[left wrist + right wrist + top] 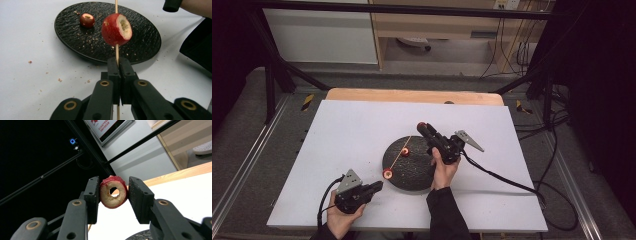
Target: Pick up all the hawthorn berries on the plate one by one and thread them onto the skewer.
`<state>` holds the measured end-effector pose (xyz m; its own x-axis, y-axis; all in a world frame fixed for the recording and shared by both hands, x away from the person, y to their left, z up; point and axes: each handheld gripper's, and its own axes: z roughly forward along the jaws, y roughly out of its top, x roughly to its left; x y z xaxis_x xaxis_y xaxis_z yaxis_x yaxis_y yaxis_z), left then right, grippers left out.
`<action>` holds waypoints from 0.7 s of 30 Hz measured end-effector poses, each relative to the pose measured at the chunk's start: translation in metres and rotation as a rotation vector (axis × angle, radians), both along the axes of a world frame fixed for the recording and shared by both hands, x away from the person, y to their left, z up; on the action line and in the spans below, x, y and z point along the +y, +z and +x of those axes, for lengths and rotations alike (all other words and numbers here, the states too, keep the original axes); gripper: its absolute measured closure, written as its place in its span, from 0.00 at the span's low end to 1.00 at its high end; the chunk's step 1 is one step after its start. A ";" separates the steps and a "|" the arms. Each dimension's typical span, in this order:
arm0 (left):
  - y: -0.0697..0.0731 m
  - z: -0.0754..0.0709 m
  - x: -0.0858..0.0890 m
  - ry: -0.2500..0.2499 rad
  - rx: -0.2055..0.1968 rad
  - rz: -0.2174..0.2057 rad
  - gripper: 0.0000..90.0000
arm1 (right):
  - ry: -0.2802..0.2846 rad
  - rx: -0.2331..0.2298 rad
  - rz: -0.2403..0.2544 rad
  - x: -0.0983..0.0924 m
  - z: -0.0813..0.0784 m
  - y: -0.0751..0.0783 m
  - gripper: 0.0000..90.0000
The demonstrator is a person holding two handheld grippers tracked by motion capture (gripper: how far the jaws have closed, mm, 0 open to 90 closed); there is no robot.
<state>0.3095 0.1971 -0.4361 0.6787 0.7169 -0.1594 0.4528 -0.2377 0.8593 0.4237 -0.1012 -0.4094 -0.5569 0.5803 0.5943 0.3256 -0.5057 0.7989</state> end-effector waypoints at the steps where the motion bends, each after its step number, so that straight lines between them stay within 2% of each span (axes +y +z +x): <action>1: 0.000 0.000 -0.001 -0.001 0.000 -0.001 0.98 | -0.002 -0.003 0.002 0.000 0.000 0.000 0.69; 21: -0.001 0.000 -0.010 -0.022 0.010 -0.012 0.99 | -0.001 -0.022 -0.005 0.002 -0.002 -0.003 0.69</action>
<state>0.3090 0.1866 -0.4369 0.6928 0.6996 -0.1751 0.4565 -0.2375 0.8574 0.4213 -0.0993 -0.4121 -0.5693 0.5837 0.5790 0.3077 -0.5019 0.8084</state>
